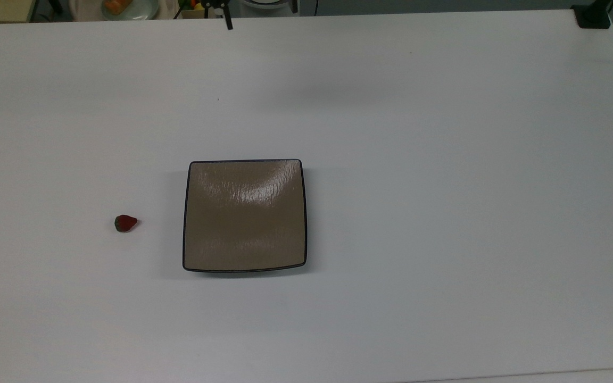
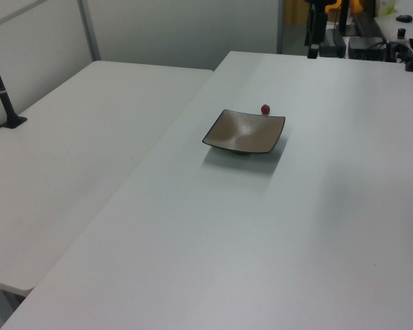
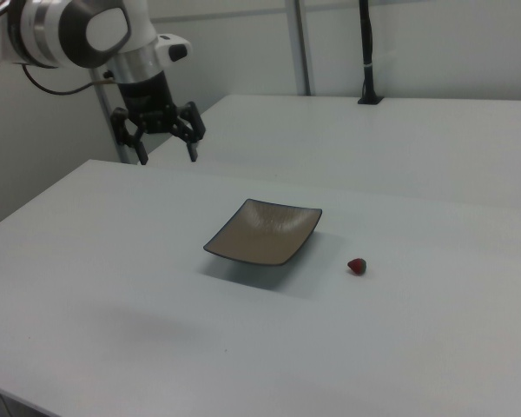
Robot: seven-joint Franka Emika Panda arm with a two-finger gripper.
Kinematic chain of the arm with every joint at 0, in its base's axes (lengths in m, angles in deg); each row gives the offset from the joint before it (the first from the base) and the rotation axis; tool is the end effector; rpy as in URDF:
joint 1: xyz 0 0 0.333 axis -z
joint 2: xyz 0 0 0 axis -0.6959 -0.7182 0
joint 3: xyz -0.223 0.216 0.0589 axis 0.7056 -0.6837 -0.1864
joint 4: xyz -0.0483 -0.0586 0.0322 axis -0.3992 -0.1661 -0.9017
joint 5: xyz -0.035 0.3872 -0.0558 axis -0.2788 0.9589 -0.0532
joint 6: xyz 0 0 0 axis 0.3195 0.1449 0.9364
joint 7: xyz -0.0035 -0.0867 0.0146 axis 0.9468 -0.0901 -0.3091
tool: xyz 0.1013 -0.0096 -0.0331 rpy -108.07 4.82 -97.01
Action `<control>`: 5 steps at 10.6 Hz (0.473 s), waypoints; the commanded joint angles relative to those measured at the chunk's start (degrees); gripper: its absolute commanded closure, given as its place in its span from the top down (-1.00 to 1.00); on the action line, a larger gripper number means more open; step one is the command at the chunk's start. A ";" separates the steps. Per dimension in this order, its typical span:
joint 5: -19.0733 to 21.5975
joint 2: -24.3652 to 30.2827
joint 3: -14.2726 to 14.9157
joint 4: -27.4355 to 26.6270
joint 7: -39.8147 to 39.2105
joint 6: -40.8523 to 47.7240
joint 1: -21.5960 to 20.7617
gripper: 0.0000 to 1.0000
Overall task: Strawberries on a ceramic plate
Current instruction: 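Move the open gripper over the red strawberry beside the plate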
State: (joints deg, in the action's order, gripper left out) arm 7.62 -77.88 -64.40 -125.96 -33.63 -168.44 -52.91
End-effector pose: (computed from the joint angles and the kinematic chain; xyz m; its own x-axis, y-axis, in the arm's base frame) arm 0.5560 0.0682 0.6230 0.9015 0.4179 0.1127 0.4214 -0.9068 -0.0091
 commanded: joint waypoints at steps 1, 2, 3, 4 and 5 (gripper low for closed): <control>0.85 -0.06 0.26 -0.69 -20.29 -0.58 3.71 1.00; 0.85 -0.23 0.26 -0.69 -24.00 -0.49 4.68 1.00; 0.85 -0.58 0.26 -0.60 -25.86 -0.49 5.91 1.00; 0.85 -1.54 0.35 -0.25 -26.23 -0.58 7.05 1.00; 0.76 -2.34 0.35 -0.08 -26.40 -1.10 8.02 1.00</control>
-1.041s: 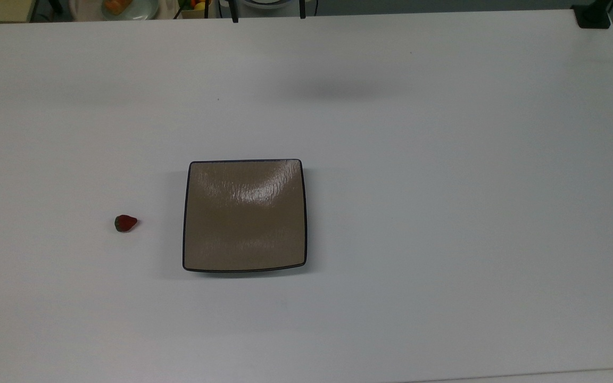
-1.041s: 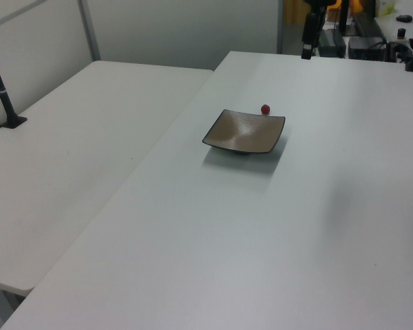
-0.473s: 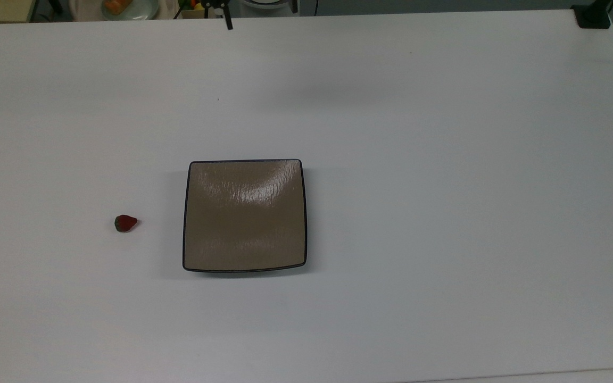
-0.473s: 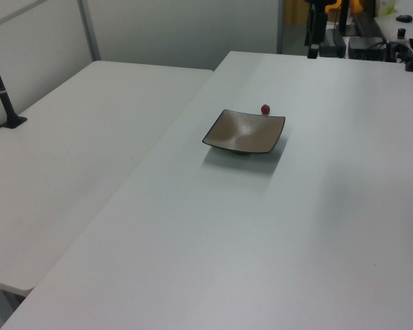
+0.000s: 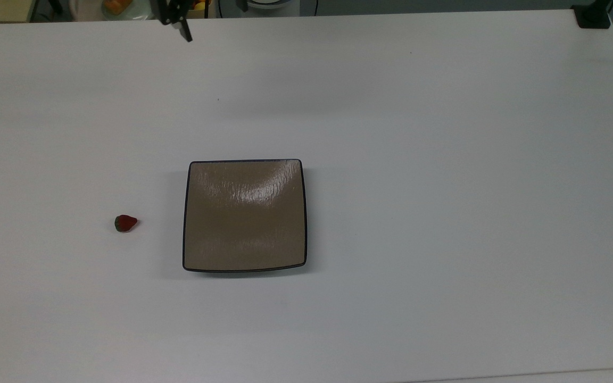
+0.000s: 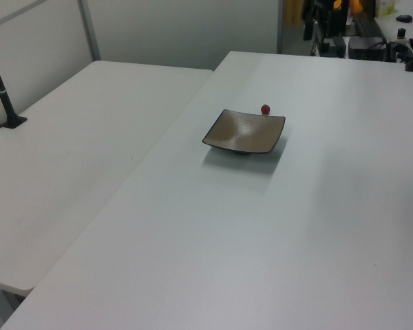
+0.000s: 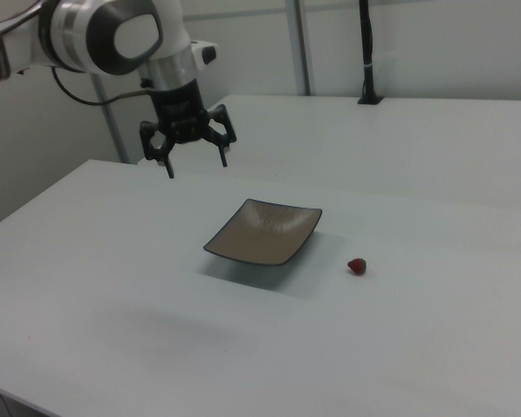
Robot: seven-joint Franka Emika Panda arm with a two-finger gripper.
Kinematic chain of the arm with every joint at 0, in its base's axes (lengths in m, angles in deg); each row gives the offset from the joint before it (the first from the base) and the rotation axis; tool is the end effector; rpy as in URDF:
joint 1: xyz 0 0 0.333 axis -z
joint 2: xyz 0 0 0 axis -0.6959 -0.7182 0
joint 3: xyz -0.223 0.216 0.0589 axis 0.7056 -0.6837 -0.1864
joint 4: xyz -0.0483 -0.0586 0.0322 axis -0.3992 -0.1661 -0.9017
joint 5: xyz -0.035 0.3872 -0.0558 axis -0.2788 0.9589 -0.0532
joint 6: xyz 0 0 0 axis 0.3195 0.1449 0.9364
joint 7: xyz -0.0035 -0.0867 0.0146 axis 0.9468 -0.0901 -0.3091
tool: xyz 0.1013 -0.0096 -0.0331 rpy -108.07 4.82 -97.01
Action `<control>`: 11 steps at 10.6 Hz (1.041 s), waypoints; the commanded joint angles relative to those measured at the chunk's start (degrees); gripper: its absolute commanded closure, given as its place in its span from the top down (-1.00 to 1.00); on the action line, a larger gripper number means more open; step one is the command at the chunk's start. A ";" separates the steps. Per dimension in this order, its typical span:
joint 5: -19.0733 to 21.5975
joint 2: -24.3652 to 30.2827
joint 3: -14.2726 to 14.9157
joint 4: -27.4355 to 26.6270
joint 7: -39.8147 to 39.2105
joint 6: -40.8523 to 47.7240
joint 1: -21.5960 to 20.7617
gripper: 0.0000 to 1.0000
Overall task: Strawberries on a ceramic plate
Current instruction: 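Move the open gripper over the red strawberry beside the plate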
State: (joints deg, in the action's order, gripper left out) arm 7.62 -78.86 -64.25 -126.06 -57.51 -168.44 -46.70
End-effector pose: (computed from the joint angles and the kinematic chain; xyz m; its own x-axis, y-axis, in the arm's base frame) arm 0.5649 0.0064 0.6125 0.7346 0.6722 0.0924 0.6732 -0.7391 0.0252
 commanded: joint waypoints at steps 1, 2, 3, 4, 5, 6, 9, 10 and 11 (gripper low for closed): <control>0.33 -2.06 0.19 0.03 -2.52 -1.36 2.25 1.00; -0.11 -3.46 0.19 0.20 -2.52 -1.45 2.77 1.00; -0.12 -4.52 0.19 0.90 -2.52 -2.33 3.39 1.00; -0.21 -6.27 0.28 1.34 -2.35 -3.47 3.48 1.00; -0.12 -7.59 0.28 1.69 -2.26 -5.22 3.74 1.00; -0.12 -8.56 0.28 1.70 -2.17 -7.24 4.44 1.00; -0.21 -11.81 0.45 1.96 -2.35 -11.46 5.41 1.00; -0.21 -13.48 0.54 2.48 -2.35 -12.69 5.50 1.00; -0.21 -15.67 0.54 3.53 -2.35 -14.18 5.50 1.00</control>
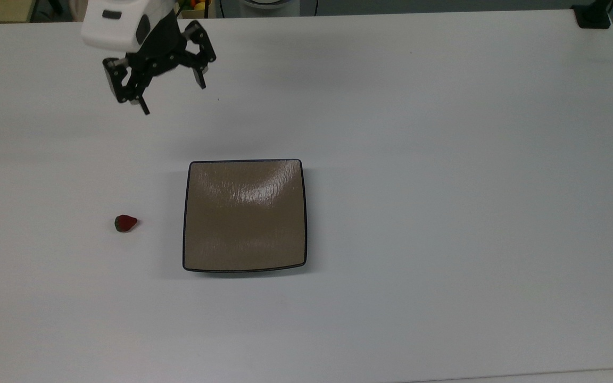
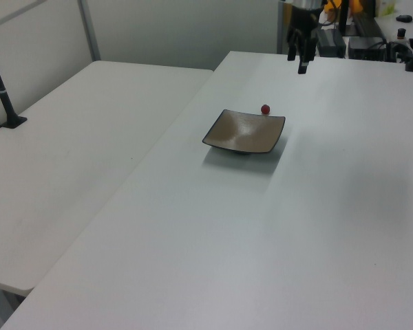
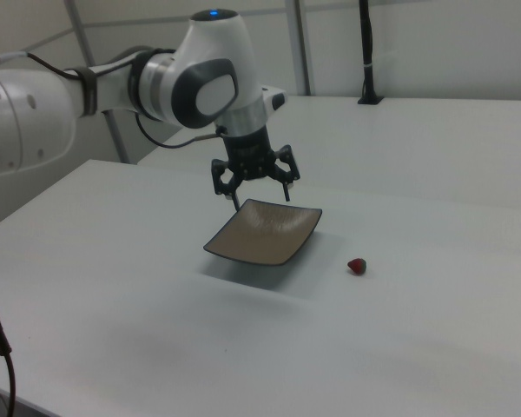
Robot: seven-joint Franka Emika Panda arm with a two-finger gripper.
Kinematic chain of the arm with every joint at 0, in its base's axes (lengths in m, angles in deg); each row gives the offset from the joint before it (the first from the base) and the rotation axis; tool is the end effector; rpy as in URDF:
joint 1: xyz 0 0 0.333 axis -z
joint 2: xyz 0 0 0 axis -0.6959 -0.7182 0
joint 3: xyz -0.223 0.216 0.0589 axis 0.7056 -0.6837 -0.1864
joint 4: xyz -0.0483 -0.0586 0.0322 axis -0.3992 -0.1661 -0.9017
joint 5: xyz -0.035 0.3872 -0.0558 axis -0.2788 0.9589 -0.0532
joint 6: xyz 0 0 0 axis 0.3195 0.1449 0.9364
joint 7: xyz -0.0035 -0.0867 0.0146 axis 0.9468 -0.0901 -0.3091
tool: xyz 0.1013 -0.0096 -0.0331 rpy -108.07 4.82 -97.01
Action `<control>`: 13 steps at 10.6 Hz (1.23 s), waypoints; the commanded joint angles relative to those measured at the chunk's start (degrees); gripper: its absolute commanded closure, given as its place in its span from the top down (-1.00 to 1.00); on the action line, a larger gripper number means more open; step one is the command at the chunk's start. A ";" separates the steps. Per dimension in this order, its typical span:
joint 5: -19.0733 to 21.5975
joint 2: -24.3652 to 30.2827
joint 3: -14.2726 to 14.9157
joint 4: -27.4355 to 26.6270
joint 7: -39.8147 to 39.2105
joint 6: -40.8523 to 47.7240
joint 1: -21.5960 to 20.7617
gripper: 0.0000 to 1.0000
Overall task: Strawberries on a ceramic plate
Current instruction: 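Move the open gripper over the red strawberry beside the plate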
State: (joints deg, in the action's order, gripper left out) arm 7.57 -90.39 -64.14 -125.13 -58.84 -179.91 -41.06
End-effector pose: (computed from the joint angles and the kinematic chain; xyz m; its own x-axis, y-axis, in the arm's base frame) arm 0.6304 -0.0556 0.5192 0.7874 0.6090 0.0955 0.6077 -0.7929 0.0455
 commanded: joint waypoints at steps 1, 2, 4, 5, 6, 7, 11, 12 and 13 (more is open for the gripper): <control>-0.15 -6.42 0.52 3.22 -1.02 -6.55 -0.05 1.00; -0.15 -7.84 0.69 3.22 -0.94 -10.60 0.91 1.00; -0.94 -10.39 0.70 3.31 -0.94 -13.87 1.88 1.00; -1.81 -11.79 0.70 3.31 -0.85 -16.41 2.41 1.00; -2.95 -13.46 0.70 3.23 -0.67 -20.18 2.76 1.00; -3.66 -14.96 0.78 3.22 -0.41 -23.96 2.94 1.00; -5.42 -20.23 2.45 3.05 -0.58 -33.19 3.38 1.00; -5.43 -21.29 2.54 2.96 -0.50 -35.75 3.38 1.00; -5.43 -22.08 2.98 2.96 -0.50 -36.99 3.29 1.00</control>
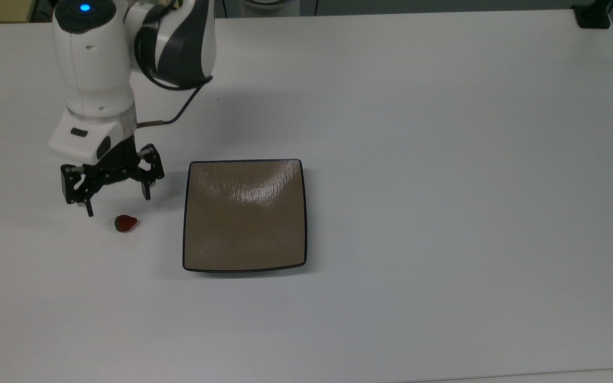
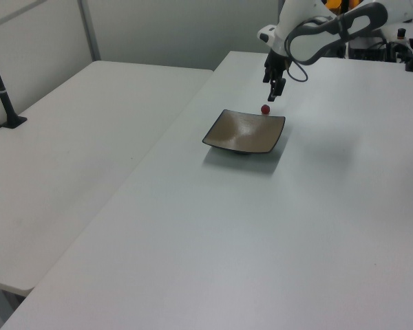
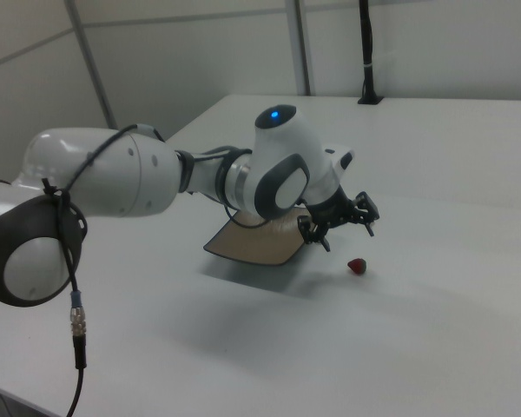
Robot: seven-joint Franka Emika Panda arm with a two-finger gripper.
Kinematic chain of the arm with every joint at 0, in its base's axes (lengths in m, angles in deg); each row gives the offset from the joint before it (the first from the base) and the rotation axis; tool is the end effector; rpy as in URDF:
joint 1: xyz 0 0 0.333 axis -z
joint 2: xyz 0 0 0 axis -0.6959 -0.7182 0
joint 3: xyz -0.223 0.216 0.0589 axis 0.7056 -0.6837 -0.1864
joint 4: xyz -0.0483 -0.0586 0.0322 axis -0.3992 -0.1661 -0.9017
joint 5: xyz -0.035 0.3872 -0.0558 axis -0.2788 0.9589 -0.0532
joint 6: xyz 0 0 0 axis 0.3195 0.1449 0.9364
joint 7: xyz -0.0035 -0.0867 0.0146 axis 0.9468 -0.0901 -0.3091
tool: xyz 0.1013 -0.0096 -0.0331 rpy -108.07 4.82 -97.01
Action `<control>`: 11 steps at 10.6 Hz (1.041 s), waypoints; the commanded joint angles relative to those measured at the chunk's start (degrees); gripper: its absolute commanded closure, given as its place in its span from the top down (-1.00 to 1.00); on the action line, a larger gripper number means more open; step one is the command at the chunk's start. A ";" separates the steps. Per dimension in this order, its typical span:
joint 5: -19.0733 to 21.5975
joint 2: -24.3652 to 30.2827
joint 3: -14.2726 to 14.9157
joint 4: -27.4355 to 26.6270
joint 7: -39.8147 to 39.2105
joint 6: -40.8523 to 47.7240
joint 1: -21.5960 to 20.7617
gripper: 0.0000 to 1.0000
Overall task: Strawberries on a ceramic plate
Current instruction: 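Lower the gripper onto the strawberry and close the fingers on it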
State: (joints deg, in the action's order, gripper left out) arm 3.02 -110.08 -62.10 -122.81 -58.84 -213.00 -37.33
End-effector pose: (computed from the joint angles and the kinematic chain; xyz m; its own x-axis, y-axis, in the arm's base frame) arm 0.7132 -0.1324 0.3685 0.7806 0.5870 0.2146 0.5175 -0.7996 0.3045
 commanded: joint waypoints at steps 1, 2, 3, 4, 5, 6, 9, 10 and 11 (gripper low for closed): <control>-0.88 -2.92 1.12 0.64 -0.49 -4.10 -0.44 1.00; -0.97 -3.80 1.21 0.64 -0.67 -4.18 -0.44 1.00; -1.92 -4.24 1.21 0.64 -0.58 -4.19 -0.44 1.00; -2.98 -4.68 1.21 0.72 -0.49 -4.19 -0.44 0.99; -3.16 -4.68 1.21 0.72 -0.49 -4.19 -0.44 0.82; -3.16 -4.77 1.21 0.72 -0.49 -4.19 -0.44 0.74; -3.17 -5.21 1.21 0.72 -0.49 -4.19 -0.44 0.51; -3.25 -5.21 1.21 0.72 -0.58 -4.71 -0.44 0.51; -3.25 -5.30 1.21 0.46 -0.67 -6.37 -0.44 0.49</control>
State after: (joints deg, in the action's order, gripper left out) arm 0.76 -114.71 -61.53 -122.65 -58.86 -216.26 -37.35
